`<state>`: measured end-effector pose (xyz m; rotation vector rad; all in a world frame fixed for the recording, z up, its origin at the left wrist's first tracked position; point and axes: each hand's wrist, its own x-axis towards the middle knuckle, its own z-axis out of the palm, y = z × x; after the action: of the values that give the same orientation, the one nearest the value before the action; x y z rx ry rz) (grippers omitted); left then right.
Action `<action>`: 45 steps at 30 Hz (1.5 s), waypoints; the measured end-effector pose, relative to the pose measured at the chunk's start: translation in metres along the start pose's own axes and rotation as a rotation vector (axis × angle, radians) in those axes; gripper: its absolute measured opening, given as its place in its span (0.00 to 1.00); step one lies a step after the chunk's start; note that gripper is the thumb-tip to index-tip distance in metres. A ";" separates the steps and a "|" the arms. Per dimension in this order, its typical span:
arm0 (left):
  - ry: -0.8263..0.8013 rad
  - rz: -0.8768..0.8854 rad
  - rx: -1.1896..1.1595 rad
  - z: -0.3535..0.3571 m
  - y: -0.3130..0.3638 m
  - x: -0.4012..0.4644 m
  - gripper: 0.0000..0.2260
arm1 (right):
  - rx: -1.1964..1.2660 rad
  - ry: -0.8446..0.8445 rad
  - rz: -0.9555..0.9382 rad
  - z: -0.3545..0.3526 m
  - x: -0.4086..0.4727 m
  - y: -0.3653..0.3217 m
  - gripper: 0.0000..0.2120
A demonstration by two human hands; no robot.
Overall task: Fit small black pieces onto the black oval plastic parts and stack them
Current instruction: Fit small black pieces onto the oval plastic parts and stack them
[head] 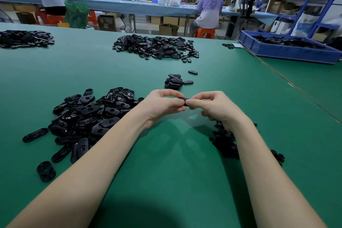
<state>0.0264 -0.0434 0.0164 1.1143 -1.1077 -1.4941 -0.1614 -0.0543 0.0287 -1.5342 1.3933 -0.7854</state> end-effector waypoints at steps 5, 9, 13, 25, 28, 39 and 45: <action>0.029 0.001 0.041 0.000 -0.001 0.001 0.06 | -0.024 0.033 -0.023 0.005 0.004 0.002 0.04; 0.040 0.008 0.093 -0.002 -0.002 0.001 0.06 | -0.074 0.097 -0.065 0.008 0.008 0.005 0.05; 0.054 0.045 0.182 -0.004 -0.003 0.000 0.06 | -0.089 0.107 -0.110 0.011 0.008 0.006 0.05; 0.120 0.089 0.141 0.011 -0.008 0.001 0.05 | -0.123 0.209 -0.070 0.011 0.014 0.008 0.08; 0.150 0.091 0.176 0.015 -0.009 0.001 0.06 | -0.132 0.219 -0.081 0.011 0.015 0.009 0.08; 0.153 0.081 0.102 0.018 -0.014 0.001 0.04 | -0.112 0.226 -0.121 0.014 0.012 0.010 0.09; 0.153 0.279 0.524 0.000 -0.007 0.001 0.06 | 0.085 0.114 -0.058 0.013 0.009 0.008 0.05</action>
<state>0.0251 -0.0434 0.0090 1.3318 -1.5227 -0.9061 -0.1517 -0.0603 0.0153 -1.4889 1.3844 -0.9687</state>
